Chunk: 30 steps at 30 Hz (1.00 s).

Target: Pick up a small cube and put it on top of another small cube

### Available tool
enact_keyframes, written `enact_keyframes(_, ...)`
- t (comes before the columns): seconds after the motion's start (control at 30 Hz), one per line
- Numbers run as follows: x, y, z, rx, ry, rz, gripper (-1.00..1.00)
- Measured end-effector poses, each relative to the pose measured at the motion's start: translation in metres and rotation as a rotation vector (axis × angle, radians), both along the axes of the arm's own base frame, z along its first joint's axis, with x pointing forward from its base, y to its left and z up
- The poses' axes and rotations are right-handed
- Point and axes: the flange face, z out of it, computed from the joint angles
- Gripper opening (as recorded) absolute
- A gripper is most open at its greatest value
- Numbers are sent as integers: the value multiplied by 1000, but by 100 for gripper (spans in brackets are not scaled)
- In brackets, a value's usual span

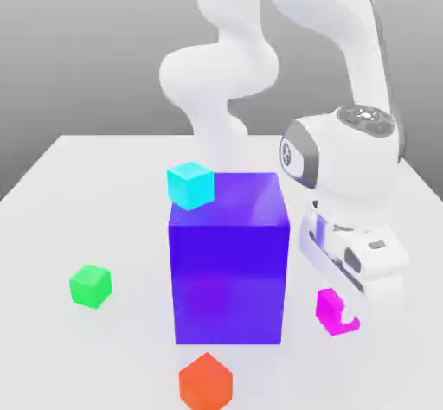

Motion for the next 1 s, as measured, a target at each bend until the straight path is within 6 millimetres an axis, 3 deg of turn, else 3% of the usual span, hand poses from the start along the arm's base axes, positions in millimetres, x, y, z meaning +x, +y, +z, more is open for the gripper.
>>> enact_keyframes(0.2,51,-27,62,21,-137,215,-100)
enact_keyframes(0.43,67,-132,87,-55,-165,413,-100)
enact_keyframes(0.77,36,-269,96,-148,-128,726,-100)
enact_keyframes(0.9,11,-320,95,-171,-103,843,-100)
enact_keyframes(1.0,-21,-357,82,-168,-63,929,-100)
